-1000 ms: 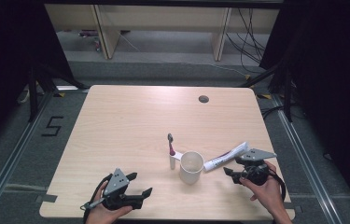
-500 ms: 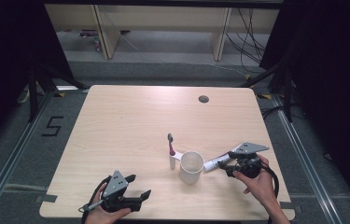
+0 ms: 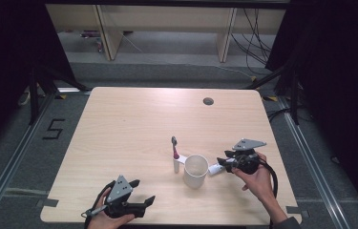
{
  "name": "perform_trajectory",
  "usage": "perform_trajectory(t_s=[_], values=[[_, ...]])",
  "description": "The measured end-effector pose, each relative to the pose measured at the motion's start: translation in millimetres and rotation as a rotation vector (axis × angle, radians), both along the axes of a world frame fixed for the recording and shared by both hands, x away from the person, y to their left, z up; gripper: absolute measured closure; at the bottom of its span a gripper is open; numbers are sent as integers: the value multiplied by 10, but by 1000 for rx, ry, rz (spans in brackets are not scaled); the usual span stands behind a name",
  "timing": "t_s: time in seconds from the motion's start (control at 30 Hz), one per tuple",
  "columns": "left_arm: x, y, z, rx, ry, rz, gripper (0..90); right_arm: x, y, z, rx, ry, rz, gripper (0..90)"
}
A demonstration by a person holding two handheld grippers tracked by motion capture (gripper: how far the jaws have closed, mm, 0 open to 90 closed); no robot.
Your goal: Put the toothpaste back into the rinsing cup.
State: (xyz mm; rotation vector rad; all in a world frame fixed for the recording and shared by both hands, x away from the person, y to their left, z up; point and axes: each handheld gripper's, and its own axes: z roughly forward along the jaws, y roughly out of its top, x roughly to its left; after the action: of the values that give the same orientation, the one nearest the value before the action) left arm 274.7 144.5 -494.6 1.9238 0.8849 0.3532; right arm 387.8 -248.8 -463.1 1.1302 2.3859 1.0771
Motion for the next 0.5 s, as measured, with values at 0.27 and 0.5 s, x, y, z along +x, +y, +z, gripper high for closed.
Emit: perform_trajectory(t_s=[0.27, 0.5], values=[[-6, -2, -6, 4, -8, -1, 215, 118, 142, -67, -45, 12, 24, 800], [-6, 11, -8, 18, -7, -4, 215, 168, 297, -140, -54, 8, 73, 868]])
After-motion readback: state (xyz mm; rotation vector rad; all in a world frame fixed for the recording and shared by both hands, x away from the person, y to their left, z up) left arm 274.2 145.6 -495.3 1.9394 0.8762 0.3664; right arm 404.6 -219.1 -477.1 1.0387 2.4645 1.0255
